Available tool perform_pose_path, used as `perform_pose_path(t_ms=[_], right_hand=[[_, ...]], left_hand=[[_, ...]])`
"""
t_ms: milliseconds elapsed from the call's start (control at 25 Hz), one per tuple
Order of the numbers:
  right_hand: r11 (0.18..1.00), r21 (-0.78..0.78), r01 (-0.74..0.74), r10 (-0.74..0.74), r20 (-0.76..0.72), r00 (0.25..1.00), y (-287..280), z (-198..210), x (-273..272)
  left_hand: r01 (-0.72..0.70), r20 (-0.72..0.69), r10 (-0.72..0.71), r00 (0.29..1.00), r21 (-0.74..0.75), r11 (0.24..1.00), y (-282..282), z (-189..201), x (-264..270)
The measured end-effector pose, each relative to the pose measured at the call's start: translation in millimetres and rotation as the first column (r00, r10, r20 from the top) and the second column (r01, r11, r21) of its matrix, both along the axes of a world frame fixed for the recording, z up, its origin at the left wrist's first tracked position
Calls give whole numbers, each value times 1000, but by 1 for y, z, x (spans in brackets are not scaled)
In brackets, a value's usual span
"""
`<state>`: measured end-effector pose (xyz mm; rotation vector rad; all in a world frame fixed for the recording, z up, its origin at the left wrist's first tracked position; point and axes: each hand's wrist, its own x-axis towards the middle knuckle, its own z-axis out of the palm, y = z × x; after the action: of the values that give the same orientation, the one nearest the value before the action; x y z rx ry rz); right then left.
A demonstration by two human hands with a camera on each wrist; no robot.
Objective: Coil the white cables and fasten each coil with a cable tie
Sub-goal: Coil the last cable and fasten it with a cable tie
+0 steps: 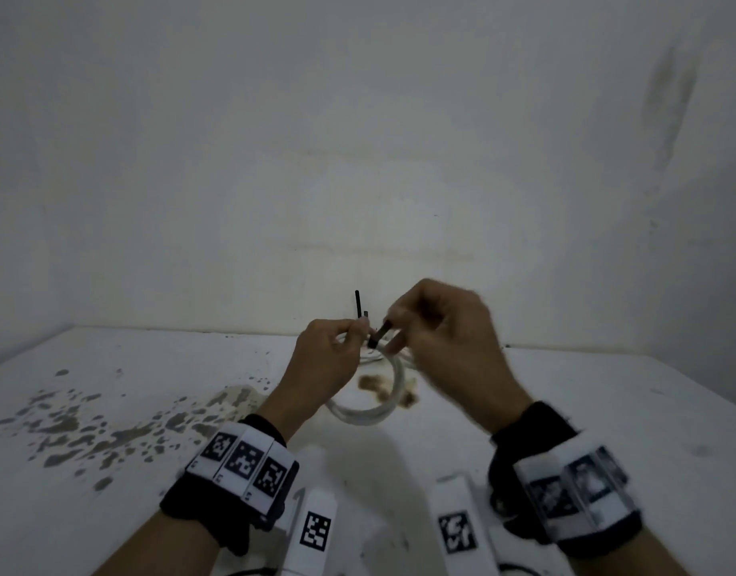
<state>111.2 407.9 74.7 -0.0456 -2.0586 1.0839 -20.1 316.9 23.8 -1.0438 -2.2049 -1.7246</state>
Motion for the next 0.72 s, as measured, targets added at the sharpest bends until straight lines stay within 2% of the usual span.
perform_pose_path(t_ms=[80, 160, 240, 360, 400, 480, 560, 640, 720], right_hand=[[984, -171, 41, -58, -99, 993, 15, 18, 10], [970, -223, 92, -120, -114, 986, 23, 25, 19], [975, -188, 118, -138, -96, 986, 27, 25, 23], [993, -100, 70, -74, -36, 997, 28, 32, 29], [994, -108, 1, 0, 14, 1000, 28, 35, 31], [983, -113, -146, 166, 201, 965, 29, 33, 33], [989, -11, -148, 140, 403, 905, 34, 21, 29], [991, 80, -104, 55, 466, 883, 44, 8, 21], [988, 73, -136, 77, 530, 845, 46, -6, 15]], left_hand=[[74, 29, -75, 997, 33, 997, 4, 6, 10], [173, 67, -176, 982, 42, 984, 7, 9, 23], [274, 179, -277, 944, 43, 961, 6, 11, 34], [410, 443, -407, 799, 94, 907, 2, 15, 33], [402, 493, -402, 771, 113, 909, 1, 16, 30], [355, 535, -356, 766, 110, 928, -1, 18, 26], [341, 553, -339, 761, 104, 934, -3, 18, 24], [282, 595, -325, 735, 167, 945, -6, 18, 18], [236, 665, -374, 647, 292, 927, -11, 15, 8]])
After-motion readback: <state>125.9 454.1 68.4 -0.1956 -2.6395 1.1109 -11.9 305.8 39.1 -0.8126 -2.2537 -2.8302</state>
